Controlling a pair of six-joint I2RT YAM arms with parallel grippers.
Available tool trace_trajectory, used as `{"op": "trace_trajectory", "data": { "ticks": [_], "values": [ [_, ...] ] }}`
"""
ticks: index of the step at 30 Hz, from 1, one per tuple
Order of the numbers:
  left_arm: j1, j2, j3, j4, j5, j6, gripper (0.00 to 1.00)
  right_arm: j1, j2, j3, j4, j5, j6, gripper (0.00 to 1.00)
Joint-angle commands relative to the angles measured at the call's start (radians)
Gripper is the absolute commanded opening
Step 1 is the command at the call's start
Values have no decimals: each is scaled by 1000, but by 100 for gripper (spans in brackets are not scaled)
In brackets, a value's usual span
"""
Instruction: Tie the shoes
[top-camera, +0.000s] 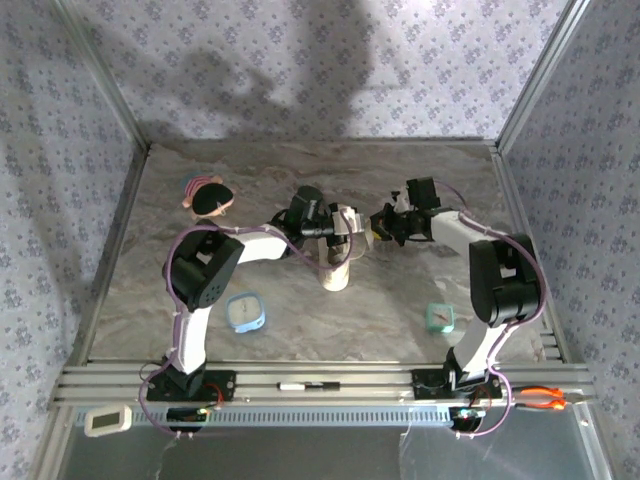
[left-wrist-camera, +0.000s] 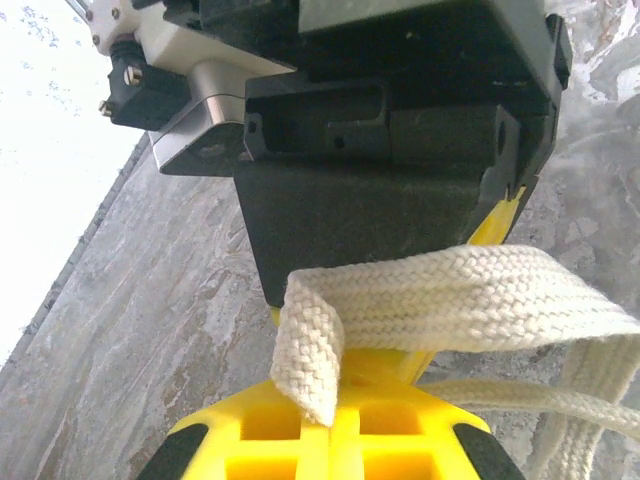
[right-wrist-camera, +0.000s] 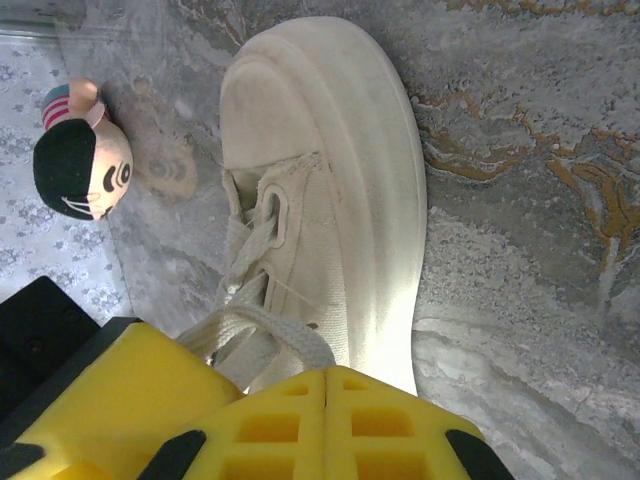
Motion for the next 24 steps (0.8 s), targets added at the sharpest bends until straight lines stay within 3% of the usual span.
{"op": "trace_trajectory", "data": {
  "ticks": [1,7,16,24],
  "values": [
    [-5,9,-4,94,67,-93,1,-5,-33,38,-34,3,-15,0],
    [-22,7,-31,111,45,-119,6,-3,-43,47,-40,8,-10,0],
    [-1,-17,-72,84,13,-146,38,-2,-48,52,-59,20,-21,0],
    [48,-108,-100,-15,27,-94,43,4,-49,59,-75,41,-32,0]
  ]
}}
